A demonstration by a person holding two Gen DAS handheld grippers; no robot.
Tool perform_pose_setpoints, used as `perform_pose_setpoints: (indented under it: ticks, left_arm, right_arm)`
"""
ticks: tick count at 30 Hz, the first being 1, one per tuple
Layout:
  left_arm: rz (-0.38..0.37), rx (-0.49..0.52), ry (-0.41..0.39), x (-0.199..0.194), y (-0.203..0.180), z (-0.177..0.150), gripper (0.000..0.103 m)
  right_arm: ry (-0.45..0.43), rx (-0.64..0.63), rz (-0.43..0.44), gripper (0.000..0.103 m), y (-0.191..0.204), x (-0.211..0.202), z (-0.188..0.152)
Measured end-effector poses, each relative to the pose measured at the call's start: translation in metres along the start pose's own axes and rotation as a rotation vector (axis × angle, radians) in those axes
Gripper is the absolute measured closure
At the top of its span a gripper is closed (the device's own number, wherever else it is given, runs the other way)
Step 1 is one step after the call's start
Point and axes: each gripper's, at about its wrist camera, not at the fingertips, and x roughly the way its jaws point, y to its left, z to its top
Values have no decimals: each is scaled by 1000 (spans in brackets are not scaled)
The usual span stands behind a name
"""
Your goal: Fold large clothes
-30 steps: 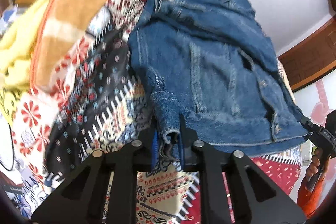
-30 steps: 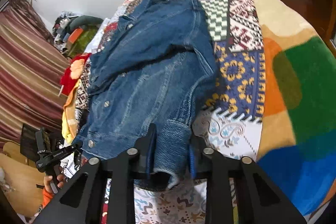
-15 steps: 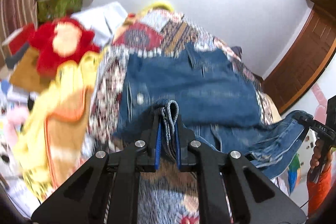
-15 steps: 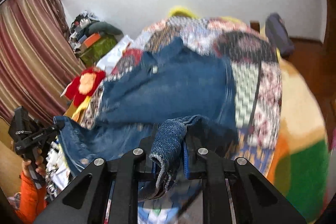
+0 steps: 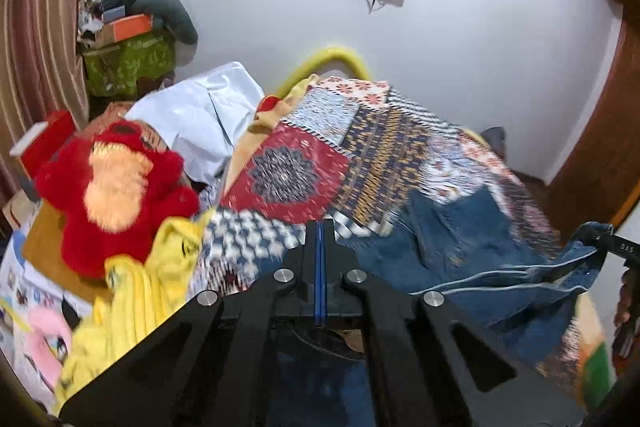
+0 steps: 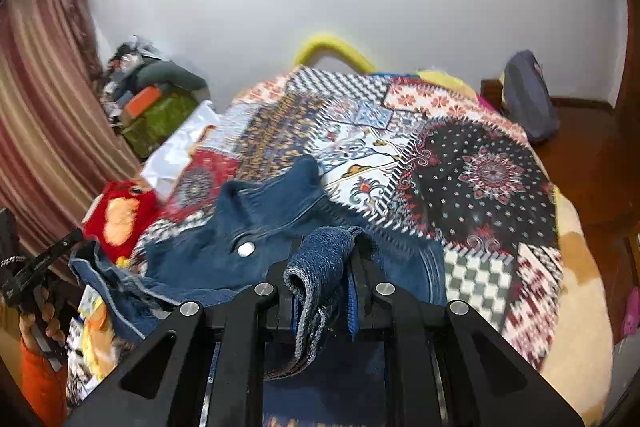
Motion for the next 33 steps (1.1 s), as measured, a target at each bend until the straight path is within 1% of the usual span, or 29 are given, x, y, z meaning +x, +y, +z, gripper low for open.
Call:
perform_pose_setpoints:
  ticks: [1, 2, 3, 6, 7, 9, 10, 11, 12, 13, 14, 15, 16, 17, 18, 19, 20, 21, 22, 23, 24, 26, 28, 30, 32, 33]
  left_arm:
    - [25, 2, 19, 16, 0, 3, 103]
    - [30, -6, 48, 34, 2, 5, 103]
    - [23, -13, 75, 48, 4, 6, 103]
    - [13, -11, 145, 77, 8, -6, 103]
    - [5, -10, 161, 82, 8, -11, 103]
    - [-29, 2, 205, 90, 7, -26, 102]
    - [-37, 14, 228, 94, 6, -33, 101]
    - [-34, 38, 260, 99, 3, -42, 96]
    - [-26, 57, 282, 104, 1, -48, 93]
    - [-3, 88, 309, 109, -1, -56, 84]
    - [17, 106, 325, 112, -2, -63, 70]
    - [26, 112, 333, 115, -1, -66, 63]
    - [24, 111, 339, 115, 0, -69, 52]
    - [14, 106, 344, 116, 2, -71, 48]
    - [1, 97, 354, 116, 4, -72, 48]
    - [-9, 83, 371, 118, 6, -74, 48]
    - [-21, 73, 386, 119, 7, -75, 48]
    - [-43, 64, 400, 121, 8, -76, 47]
    - [-69, 56, 416, 122, 9, -77, 43]
    - [-86, 51, 431, 124, 8, -79, 41]
    - [-92, 52, 450, 127, 7, -81, 40]
    - [-75, 83, 455, 130, 0, -85, 36]
    - [-52, 102, 453, 133, -7, -86, 35]
    - [-9, 129, 441, 136, -13, -87, 39]
    - [40, 194, 396, 133, -21, -84, 68]
    - [55, 219, 349, 124, -28, -78, 75]
  right_arm:
    - [17, 4, -10, 89, -3, 17, 1]
    - [30, 6, -19, 89, -4, 28, 1]
    - [49, 7, -44, 89, -7, 49, 2]
    - [91, 20, -86, 89, -21, 87, -3]
    - [105, 40, -82, 89, -29, 96, -6]
    - [140, 89, -42, 89, -47, 113, -9]
    - [147, 102, -26, 89, -52, 117, -11]
    - [147, 118, -7, 89, -56, 118, -11]
    - [146, 130, -1, 89, -60, 116, -10]
    - [148, 134, -3, 89, -61, 115, -9]
    - [151, 139, -4, 89, -62, 112, -7]
    - [152, 144, -2, 89, -63, 108, -4]
    - [154, 147, -1, 88, -63, 105, -1]
    - [143, 148, -20, 88, -64, 99, 2]
    - [107, 133, -86, 88, -65, 90, 8]
    - [56, 106, -210, 88, -66, 78, 13]
    - [6, 70, -357, 88, -69, 66, 18]
    - [-22, 35, -456, 88, -74, 55, 23]
    - [-17, 24, -465, 88, -80, 48, 26]
    - [15, 20, -427, 88, -89, 40, 27]
    - [35, 19, -400, 88, -93, 35, 26]
    - [63, -4, -352, 88, -98, 22, 16]
    - [81, -43, -323, 88, -94, 15, 2]
    - [100, -64, -286, 88, -90, 14, -8]
    - [124, -71, -238, 88, -81, 18, -18]
    - [138, -74, -211, 88, -74, 21, -23]
